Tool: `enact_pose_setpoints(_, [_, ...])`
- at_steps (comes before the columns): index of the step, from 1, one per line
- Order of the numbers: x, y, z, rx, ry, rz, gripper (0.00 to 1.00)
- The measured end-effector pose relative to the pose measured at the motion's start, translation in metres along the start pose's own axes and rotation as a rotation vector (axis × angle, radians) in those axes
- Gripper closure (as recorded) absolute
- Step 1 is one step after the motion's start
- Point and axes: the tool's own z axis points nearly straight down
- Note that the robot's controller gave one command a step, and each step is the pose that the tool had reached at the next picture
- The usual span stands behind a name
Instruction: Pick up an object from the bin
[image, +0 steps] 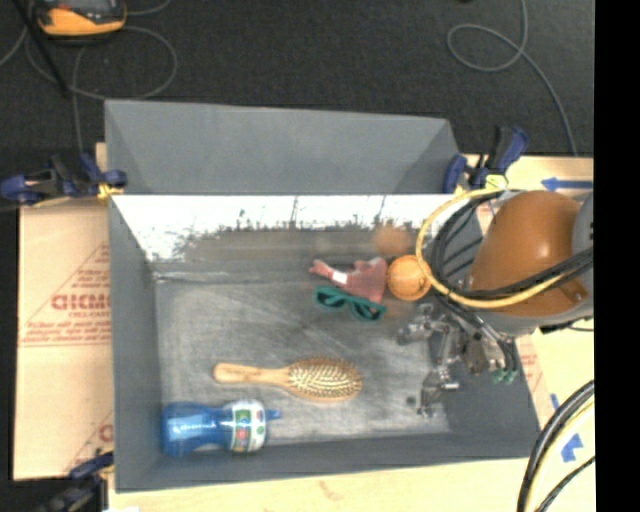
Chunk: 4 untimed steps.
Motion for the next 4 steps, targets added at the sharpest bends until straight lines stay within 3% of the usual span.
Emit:
enact_pose_setpoints(1, [0.003, -0.007, -0.025, 0.001, -0.002, -0.026, 1.00])
enact_pose_setpoints(2, [0.003, -0.007, -0.025, 0.001, -0.002, -0.027, 1.00])
enact_pose_setpoints(3, [-0.018, 0.010, 0.010, -0.003, 0.002, -0.250, 0.00])
enact_pose_setpoints(4, [-0.018, 0.010, 0.009, -0.002, 0.001, -0.250, 0.00])
